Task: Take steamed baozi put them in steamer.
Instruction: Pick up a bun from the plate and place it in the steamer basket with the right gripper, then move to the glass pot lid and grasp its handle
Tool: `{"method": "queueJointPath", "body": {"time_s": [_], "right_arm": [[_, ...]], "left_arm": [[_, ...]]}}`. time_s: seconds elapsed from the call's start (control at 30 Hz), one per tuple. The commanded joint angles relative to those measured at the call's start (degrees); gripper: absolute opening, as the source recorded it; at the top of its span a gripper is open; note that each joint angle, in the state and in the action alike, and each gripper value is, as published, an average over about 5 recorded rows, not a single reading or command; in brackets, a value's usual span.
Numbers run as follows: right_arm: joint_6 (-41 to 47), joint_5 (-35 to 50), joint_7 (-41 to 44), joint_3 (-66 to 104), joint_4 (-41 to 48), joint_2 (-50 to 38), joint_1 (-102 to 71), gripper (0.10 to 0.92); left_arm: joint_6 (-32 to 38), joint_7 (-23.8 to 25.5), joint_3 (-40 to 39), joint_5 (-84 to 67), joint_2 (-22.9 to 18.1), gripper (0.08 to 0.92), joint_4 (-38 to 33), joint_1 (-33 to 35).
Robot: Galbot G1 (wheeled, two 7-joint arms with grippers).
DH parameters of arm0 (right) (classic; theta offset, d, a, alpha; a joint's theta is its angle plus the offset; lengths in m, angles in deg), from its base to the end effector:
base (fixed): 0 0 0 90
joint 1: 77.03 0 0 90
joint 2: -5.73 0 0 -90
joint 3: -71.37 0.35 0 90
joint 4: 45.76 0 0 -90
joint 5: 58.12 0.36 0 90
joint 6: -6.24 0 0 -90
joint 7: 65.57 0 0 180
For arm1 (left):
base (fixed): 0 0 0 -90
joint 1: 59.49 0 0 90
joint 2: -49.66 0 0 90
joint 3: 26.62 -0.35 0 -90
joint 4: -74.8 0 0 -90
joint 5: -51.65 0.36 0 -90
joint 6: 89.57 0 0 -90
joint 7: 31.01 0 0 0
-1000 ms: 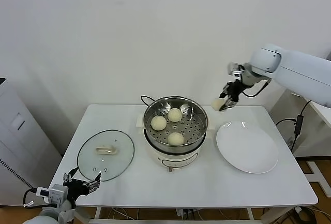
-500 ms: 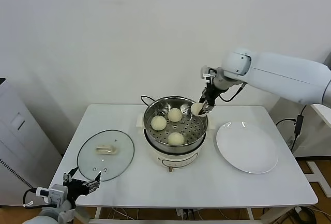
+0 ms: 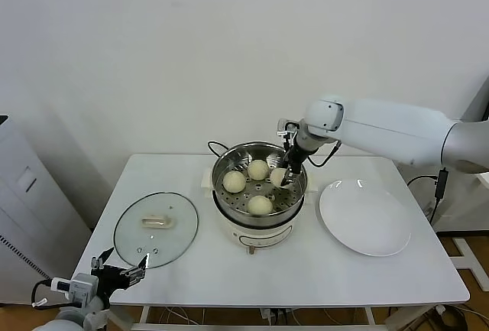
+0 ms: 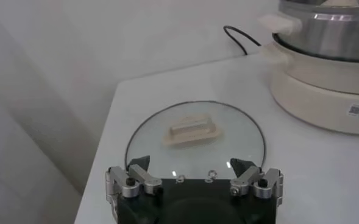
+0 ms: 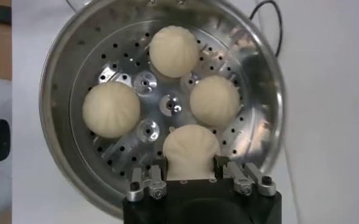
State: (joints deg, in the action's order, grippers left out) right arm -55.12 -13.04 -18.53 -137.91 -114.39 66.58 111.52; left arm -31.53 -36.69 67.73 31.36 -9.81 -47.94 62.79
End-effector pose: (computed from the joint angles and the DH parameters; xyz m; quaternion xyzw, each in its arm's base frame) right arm 0.5808 0.0210 -0.0785 0.4813 -0.6164 0.4711 0.4080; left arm 0.1901 0.0987 -0.2645 -0.0410 -0.9547 -0.1097 0.2734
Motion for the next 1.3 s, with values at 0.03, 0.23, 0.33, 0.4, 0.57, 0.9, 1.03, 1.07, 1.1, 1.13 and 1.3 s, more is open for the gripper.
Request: {"method": "queueJointPath", "body": {"time_s": [0.03,0.23,0.33,0.4,0.57,0.9,1.03,1.07,1.1,1.13,1.3], "right_arm": [[0.8,-1.8,-1.1,1.0,0.8,1.1,-3.7,0.475],[0.8,-2.1,-0.9,1.6,1.2,1.2,-4.2,0.492],[0.9,-2.0,-0.8,2.0,1.0,0.8,-4.0,0.558],[1.0,-1.9,-0.8,2.8,0.8,0.1,-3.7,0.618],[1.1,-0.8,-0.3,8.2,-0.1,-4.3,-2.7,0.76],[-5.6,9.2,-9.3,31.8,-5.5,-27.5,-11.0,0.823],[-14.2,10.3,-16.2,44.8,-9.1,-34.2,-23.0,0.823],[-16.1,10.3,-18.3,49.5,-9.6,-35.1,-27.3,0.823],[-18.0,10.4,-20.4,55.0,-10.1,-35.7,-32.3,0.823],[-19.9,10.4,-22.7,61.2,-10.5,-36.0,-38.0,0.823],[-26.2,8.3,-35.4,91.9,-12.6,-32.9,-66.2,0.823]], "left_arm": [[0.0,0.0,0.1,0.0,0.1,0.823,0.2,0.0],[0.1,0.0,0.2,-0.1,0.1,0.823,0.4,0.0],[0.2,0.0,0.2,-0.1,0.1,0.823,0.5,0.0],[0.3,0.1,0.2,-0.1,0.0,0.823,0.6,0.0],[0.3,0.0,0.2,-0.1,-0.3,0.823,0.8,0.0],[0.3,0.0,0.6,-1.2,-0.6,0.823,0.8,-1.9],[0.9,-0.1,1.0,-3.1,-0.1,0.823,1.0,-2.8],[1.0,-0.1,1.0,-3.5,-0.1,0.823,1.0,-3.2],[1.2,-0.2,1.0,-3.7,-0.2,0.823,0.9,-3.5],[1.4,-0.2,1.0,-3.9,-0.3,0.823,0.8,-3.8],[3.1,0.2,1.1,-4.1,-0.4,0.823,0.4,-4.5]]}}
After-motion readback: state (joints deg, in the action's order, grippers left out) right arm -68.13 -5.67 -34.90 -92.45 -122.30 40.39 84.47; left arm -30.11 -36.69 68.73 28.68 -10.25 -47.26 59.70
